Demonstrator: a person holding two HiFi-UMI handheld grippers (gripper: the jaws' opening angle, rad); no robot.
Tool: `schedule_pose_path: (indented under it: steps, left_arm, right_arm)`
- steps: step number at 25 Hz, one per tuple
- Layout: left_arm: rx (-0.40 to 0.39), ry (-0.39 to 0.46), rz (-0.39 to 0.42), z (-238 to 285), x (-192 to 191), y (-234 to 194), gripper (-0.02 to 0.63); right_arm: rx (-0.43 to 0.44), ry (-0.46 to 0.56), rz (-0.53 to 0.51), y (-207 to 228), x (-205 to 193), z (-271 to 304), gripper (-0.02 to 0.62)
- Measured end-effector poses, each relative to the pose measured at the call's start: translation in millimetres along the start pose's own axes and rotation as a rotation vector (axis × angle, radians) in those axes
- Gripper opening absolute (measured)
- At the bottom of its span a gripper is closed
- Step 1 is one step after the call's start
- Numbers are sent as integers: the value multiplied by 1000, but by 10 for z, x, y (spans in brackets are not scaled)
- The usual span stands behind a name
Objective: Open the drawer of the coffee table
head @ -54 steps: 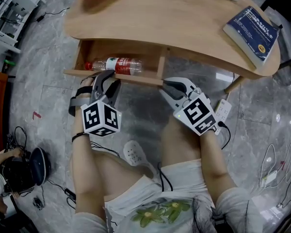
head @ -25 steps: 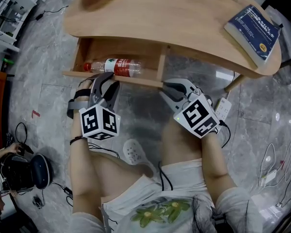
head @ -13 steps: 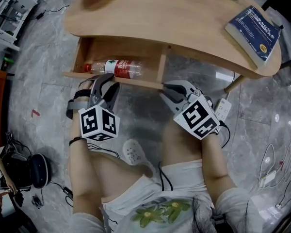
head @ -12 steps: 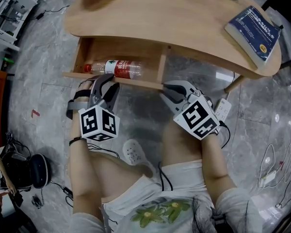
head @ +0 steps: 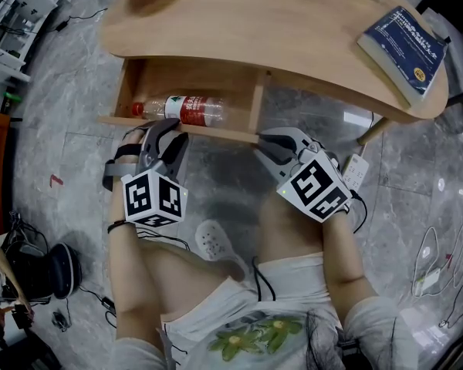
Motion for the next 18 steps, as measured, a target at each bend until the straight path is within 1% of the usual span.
schedule_pose_path:
  steps: [2, 9, 15, 18]
  left_arm:
    - [-15, 0, 2, -27, -16, 37, 135]
    - [-20, -11, 12, -30, -15, 42, 132]
    - [-22, 1, 8, -50, -16, 42, 130]
    - [-48, 3, 11, -66, -25, 72, 129]
  right_arm:
    - [12, -1, -1, -40, -7, -13, 74]
    - [1, -12, -8, -52, -9, -20, 72]
    - [15, -25, -2, -51, -3, -29, 72]
    - [39, -30, 1, -82, -11, -39, 72]
Point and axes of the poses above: the fingertips, and each gripper's own axes: z forward along the fingers, y to its right, x out of its top, the point moved 3 cm from there along -z, backward along the fingers, and after that the axes turned 11 degrees about -x, right-handed, at the moved point
